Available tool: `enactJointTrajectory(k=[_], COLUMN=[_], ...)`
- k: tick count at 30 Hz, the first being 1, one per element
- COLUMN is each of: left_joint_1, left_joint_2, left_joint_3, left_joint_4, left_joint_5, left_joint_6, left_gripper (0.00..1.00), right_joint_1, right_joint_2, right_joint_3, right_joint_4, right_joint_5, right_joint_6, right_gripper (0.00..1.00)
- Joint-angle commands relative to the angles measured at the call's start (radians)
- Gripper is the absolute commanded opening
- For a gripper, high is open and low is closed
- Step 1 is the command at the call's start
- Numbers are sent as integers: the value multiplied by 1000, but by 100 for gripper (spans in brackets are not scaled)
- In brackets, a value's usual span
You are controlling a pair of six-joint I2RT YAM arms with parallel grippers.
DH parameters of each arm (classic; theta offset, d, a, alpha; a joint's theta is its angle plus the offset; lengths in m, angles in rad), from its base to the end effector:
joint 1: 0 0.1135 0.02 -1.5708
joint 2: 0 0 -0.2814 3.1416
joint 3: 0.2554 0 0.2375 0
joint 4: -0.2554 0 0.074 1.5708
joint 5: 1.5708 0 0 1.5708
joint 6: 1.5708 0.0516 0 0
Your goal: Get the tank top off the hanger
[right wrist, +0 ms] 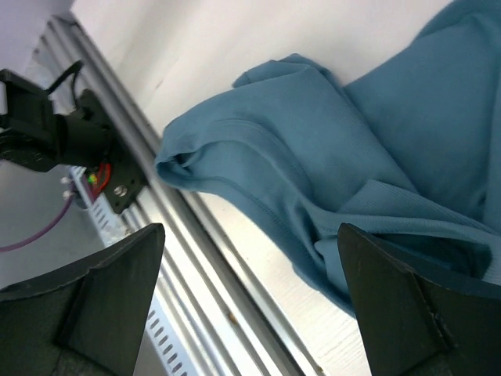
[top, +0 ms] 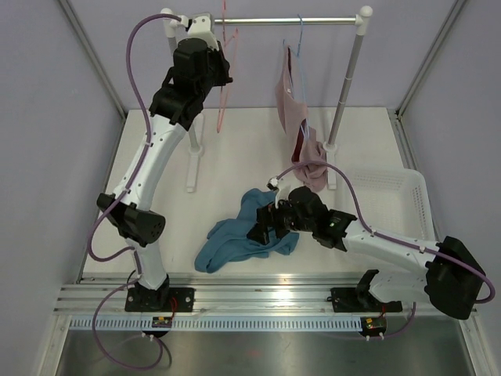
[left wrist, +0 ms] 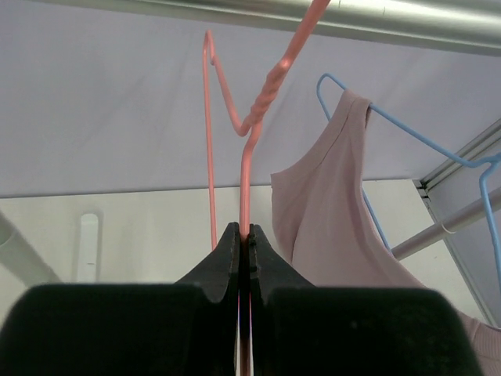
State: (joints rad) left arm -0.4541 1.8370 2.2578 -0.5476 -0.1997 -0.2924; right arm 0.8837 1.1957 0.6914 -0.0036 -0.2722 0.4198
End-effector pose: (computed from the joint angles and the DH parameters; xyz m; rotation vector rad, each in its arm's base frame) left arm 0.3665 -0.1675 0.5179 -0.0122 1.7101 -0.3881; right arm 0.1511 0.2061 0.2567 -0.6891 2.1346 1.0407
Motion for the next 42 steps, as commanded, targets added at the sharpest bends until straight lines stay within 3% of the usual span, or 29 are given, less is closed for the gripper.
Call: enactJointTrajectory(k=[1, 4, 6, 8, 15, 16, 20, 23, 24, 26, 28, 35, 42], left_joint_1=[5, 5, 5, 6, 6, 5, 6, 6, 6, 6, 6, 6, 6], left_joint_2=[44, 47, 16, 1, -91, -120, -281, -461, -504, -629, -708, -933, -1021], left_joint_3=[88, 39, -44, -79, -92, -127, -293, -499, -542, -660, -730, -912, -925], left_joint_4=[34, 18, 38, 51, -21, -31, -66, -43, -35, -23, -15, -46, -164], left_joint_5=[72, 53, 36, 39, 22, 14, -76, -154, -168, -222, -240, -170, -202], left_joint_6=[3, -30, -50, -56, -59, -62, -114, -163, -169, -191, -202, -252, -232], left_gripper=[0, 1, 8, 34, 81, 99, 99, 99, 99, 99, 99, 99, 99], right_joint_1=[68, 158, 187, 195, 201, 201, 201, 201, 201, 204, 204, 204, 202], right_joint_2=[50, 122, 174, 252, 447, 502, 605, 636, 633, 614, 549, 231, -69], right_joint_3=[42, 130, 175, 218, 293, 324, 362, 367, 372, 369, 358, 395, 514], right_joint_4=[29, -99, -151, -183, -215, -229, -262, -243, -251, -254, -263, -455, -852], right_joint_5=[113, 371, 431, 456, 436, 438, 420, 393, 413, 430, 467, 642, 893], right_joint_6=[2, -55, -67, -78, -104, -110, -93, -84, -79, -81, -87, -88, -17], right_gripper=[99, 100, 100, 99, 99, 99, 97, 58, 37, 22, 0, 0, 0])
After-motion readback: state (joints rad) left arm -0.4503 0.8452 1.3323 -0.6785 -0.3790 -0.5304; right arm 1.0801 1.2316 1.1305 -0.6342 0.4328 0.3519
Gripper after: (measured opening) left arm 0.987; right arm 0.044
